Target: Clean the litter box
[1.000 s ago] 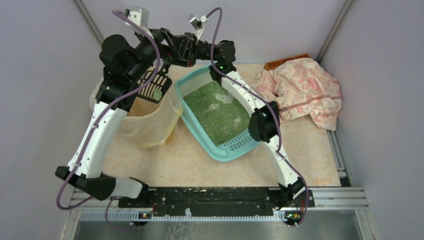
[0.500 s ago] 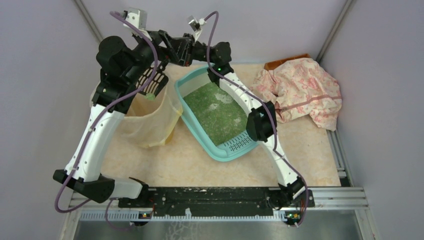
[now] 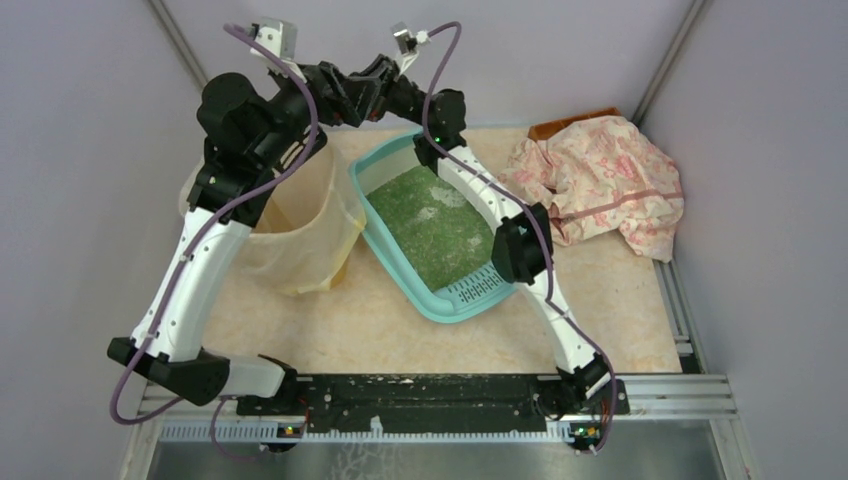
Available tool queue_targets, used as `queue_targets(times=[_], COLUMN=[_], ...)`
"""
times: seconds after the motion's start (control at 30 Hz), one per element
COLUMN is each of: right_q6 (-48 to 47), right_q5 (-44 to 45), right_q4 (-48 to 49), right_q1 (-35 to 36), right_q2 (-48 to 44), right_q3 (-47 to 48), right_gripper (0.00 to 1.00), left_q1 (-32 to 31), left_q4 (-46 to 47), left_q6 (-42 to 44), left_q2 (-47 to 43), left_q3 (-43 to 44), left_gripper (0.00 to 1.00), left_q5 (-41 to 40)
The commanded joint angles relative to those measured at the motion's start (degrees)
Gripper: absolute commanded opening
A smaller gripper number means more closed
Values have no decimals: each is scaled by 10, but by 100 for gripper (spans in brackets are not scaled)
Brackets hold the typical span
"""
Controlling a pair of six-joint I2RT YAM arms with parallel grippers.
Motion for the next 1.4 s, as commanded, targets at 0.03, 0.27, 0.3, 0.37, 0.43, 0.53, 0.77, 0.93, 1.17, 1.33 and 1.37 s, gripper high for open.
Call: queue_targets(times=[0.03,0.27,0.3,0.37,0.43,0.53,0.77,0.93,1.17,1.33,1.37], right_q6=[139,84,78,76,64,-56,-475,-476,-490,-495,-500], right_q5=[113,138,134,132,123,94,204,241,262,243,245], right_q4=[165,230,226,231,217,78,-400,-380,-398,-439,-446], right_q1=[-46,-165,-182,-210,-230,-234,-149,-145,-140,-137,-135], right_q2=[-44,-252,-274,-311,-344,-409,-511,-538,-543,-526,-528], right_q3=[-27,-380,-411,-477,-540,-609,-637,-703,-728,-707,-704], right_gripper=[0,0,0,0,0,0,0,0,3,40,49], left_q1=[4,8,10,10,10,10,12,12,11,11,11], left_q4=[30,30,34,42,47,52,16,-16,-41,-35,-33], left_q6=[-6,-16,-23,-34,-43,-55,-80,-96,-113,-124,-127], left_q2=[-15,-8,-5,2,8,15,34,35,28,12,10], left_q3=[-23,-27,-27,-29,-30,-31,-12,-8,-18,-40,-46], left_gripper=[95,96,96,96,96,96,94,94,95,95,95], left_q5=[-15,-50,-45,-32,-21,-7,16,16,17,17,16])
